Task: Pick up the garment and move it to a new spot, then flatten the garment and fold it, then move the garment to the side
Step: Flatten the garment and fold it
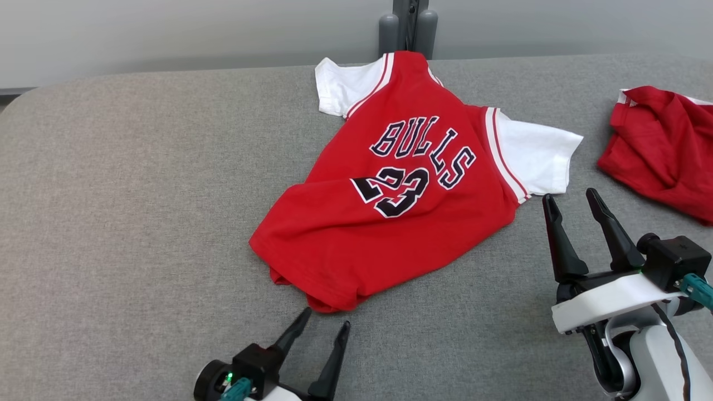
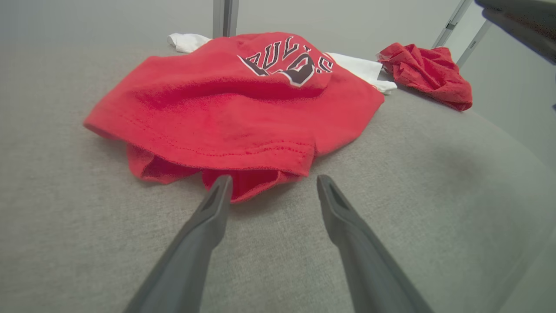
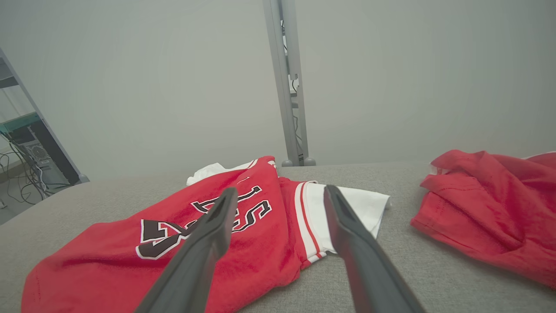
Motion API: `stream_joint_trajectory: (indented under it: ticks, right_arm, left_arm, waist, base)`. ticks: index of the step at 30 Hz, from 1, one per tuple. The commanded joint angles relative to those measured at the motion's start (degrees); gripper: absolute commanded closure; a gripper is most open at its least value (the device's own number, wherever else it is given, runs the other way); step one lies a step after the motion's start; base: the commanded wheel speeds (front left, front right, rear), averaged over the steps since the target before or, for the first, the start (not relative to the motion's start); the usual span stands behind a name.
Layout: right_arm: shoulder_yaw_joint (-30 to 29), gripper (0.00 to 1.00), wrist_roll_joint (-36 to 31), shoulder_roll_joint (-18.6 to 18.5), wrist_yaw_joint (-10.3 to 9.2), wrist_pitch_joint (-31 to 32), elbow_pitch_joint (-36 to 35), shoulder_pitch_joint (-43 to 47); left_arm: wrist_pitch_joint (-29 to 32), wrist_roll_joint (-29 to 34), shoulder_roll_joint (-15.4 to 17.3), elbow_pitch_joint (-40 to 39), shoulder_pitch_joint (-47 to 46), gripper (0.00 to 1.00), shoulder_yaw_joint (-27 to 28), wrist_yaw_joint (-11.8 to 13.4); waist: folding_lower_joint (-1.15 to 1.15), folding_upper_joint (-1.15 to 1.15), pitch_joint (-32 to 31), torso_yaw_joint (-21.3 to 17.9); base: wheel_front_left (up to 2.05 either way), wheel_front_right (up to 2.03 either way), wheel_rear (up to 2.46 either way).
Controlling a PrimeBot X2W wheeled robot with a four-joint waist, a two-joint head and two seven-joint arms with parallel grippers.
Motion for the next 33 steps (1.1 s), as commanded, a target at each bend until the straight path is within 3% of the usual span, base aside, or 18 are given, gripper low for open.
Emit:
stream_joint_trajectory:
  ticks: [1, 13, 25, 26, 27, 33]
  right_arm:
    - [-0.07, 0.0, -0.22, -0.17, 0.01, -0.39, 0.26, -0.5]
    - [1.18, 0.0, -0.39, -0.4, 0.01, -0.28, 0.64, -2.01]
    - [1.12, 0.0, -0.12, -0.05, 0.01, -0.85, 1.28, -2.51]
    - [1.07, 0.0, -0.07, -0.04, 0.01, -0.93, 1.36, -2.58]
    - [1.03, 0.0, -0.02, -0.03, 0.01, -1.03, 1.48, -2.59]
    - [0.87, 0.0, 0.12, 0.19, 0.01, -1.2, 2.39, -2.41]
  left_arm:
    - [-0.04, -0.33, 0.42, 0.8, -1.26, 0.0, -0.56, -0.48]
    - [-0.05, -4.0, 0.36, 9.56, -10.23, 0.0, -7.79, -1.19]
    - [-0.05, -4.71, 0.36, 6.55, -13.26, 0.0, -6.24, 1.22]
    - [-0.05, -4.95, 0.38, 5.92, -13.18, 0.59, -5.56, 1.17]
    - [-0.05, -4.91, 0.38, 5.25, -13.0, 1.0, -4.97, 1.2]
    - [-0.04, -4.22, 0.35, 0.8, -11.41, 1.0, 0.16, 1.32]
  waist:
    - [0.0, 0.0, 0.2, -0.08]
    - [0.0, 0.0, 2.44, -1.66]
    - [0.0, 0.0, 3.33, -1.92]
    - [0.0, 0.0, 3.28, -1.85]
    - [0.0, 0.0, 3.19, -1.78]
    - [0.0, 0.0, 2.35, -1.07]
  base:
    - [0.0, 0.0, 0.0]
    - [0.0, 0.0, 0.0]
    - [0.0, 0.0, 0.0]
    - [0.0, 0.0, 0.0]
    - [0.0, 0.0, 0.0]
    - [0.0, 0.0, 0.0]
